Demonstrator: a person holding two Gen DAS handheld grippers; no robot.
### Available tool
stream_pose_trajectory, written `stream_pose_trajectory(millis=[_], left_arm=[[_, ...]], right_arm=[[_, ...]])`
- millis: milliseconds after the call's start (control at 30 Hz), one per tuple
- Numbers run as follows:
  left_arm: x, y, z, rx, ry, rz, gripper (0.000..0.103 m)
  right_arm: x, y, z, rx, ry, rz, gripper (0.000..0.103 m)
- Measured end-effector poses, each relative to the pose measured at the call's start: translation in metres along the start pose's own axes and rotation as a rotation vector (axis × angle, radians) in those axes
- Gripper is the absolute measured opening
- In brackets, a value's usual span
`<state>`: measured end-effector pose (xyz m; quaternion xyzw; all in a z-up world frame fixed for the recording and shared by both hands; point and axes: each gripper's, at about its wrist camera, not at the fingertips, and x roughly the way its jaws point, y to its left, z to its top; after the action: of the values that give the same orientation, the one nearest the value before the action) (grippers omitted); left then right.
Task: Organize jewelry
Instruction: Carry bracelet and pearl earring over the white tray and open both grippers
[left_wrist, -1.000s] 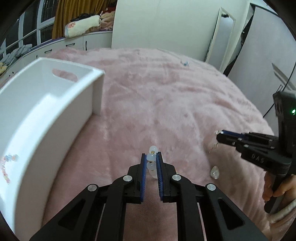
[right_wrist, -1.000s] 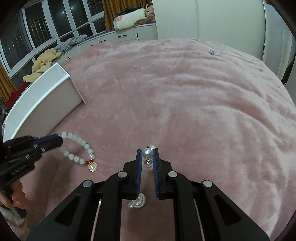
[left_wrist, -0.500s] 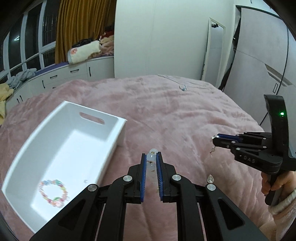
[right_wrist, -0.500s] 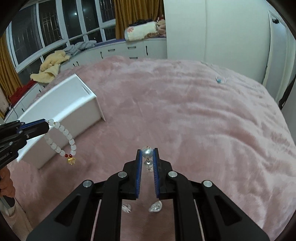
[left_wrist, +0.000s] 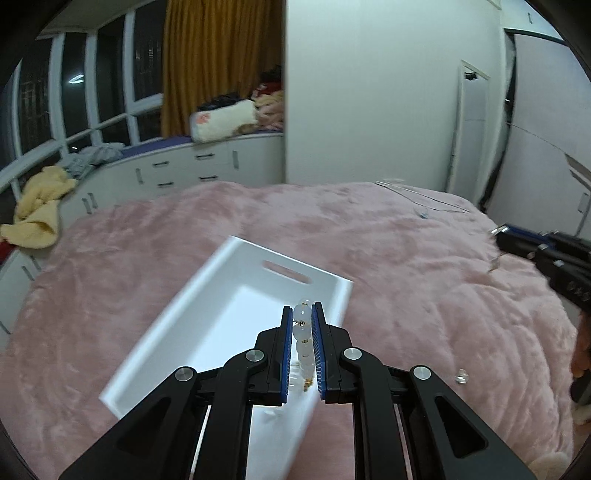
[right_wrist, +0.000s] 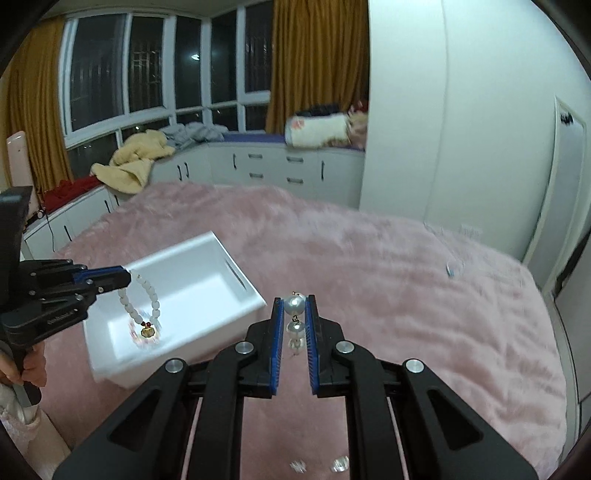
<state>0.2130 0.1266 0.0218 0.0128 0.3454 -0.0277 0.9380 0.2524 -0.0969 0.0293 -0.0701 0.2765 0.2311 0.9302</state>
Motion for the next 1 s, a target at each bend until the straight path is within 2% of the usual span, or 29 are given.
stream_pose_trajectory(millis=[233, 400, 500, 800, 1000], left_arm=[[-0.020, 0.049, 0.012, -0.011, -0.041, 0.110, 0.016], [-0.014, 0.076, 0.007, -0.015, -0.023, 0.133, 0.016], [-0.004, 0.093, -0.002, -0.050, 0.001, 0.132, 0.016], [0.032, 0.122, -0.038, -0.153, 0.065, 0.126, 0.015], [0.054, 0.121, -0.058, -0.139, 0.111, 0.116, 0.015]], right_arm=[[0.014, 0.046, 0.033, -0.050, -0.044, 0.058, 0.012], [0.043, 0.078, 0.048, -0.081, -0.027, 0.114, 0.012], [0.065, 0.098, 0.053, -0.085, -0.005, 0.146, 0.012], [0.130, 0.142, 0.038, -0.087, 0.089, 0.223, 0.012], [0.163, 0.156, 0.020, -0.090, 0.158, 0.245, 0.012]])
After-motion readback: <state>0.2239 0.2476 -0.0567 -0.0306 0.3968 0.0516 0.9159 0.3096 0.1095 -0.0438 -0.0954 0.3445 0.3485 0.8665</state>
